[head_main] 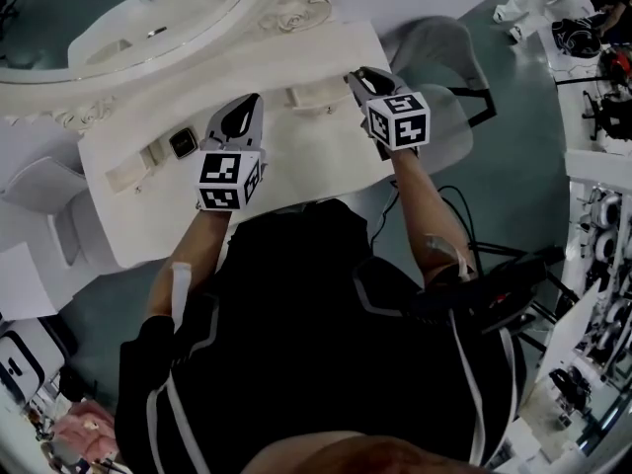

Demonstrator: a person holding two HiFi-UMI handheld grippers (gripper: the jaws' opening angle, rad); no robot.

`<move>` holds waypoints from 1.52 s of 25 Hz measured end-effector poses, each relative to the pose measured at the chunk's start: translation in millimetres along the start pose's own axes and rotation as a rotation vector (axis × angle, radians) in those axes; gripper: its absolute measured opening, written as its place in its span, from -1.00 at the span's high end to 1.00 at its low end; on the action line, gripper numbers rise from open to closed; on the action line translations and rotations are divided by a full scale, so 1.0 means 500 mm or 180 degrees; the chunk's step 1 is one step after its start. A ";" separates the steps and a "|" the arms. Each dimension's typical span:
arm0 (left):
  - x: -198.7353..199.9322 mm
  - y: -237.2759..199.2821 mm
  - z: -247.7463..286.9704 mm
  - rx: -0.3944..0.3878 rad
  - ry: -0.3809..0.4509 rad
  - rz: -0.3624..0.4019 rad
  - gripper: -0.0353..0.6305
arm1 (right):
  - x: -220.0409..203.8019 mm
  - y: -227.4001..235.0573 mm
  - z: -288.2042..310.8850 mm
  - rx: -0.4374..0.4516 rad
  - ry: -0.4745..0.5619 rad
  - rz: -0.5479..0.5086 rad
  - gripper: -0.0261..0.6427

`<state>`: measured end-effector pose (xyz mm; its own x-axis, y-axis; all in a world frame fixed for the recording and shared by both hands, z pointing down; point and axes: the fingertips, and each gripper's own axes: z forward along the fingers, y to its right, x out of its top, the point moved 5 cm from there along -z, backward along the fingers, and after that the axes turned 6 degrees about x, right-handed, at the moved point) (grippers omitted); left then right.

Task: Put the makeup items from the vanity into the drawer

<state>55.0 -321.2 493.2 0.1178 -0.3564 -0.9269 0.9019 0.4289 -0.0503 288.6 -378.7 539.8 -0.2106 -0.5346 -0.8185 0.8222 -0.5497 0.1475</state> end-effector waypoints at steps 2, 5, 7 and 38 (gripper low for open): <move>-0.014 0.001 0.004 0.0045 -0.0053 -0.0021 0.88 | -0.029 0.004 0.018 0.0043 -0.0104 0.0005 0.61; -0.030 0.002 0.007 0.0101 -0.0136 -0.0024 0.88 | -0.063 0.010 0.046 0.0090 -0.0234 -0.0040 0.61; -0.038 0.004 0.006 0.0130 -0.0173 -0.0034 0.88 | -0.082 0.015 0.062 0.0111 -0.0306 -0.0066 0.61; -0.054 0.033 -0.011 0.0035 -0.0346 -0.0016 0.88 | -0.144 0.024 0.111 0.0003 -0.0637 -0.0356 0.53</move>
<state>64.2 -299.9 515.2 0.1570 -0.4468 -0.8807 0.9071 0.4178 -0.0502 283.9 -382.6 631.3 -0.4011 -0.5869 -0.7033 0.7874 -0.6132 0.0626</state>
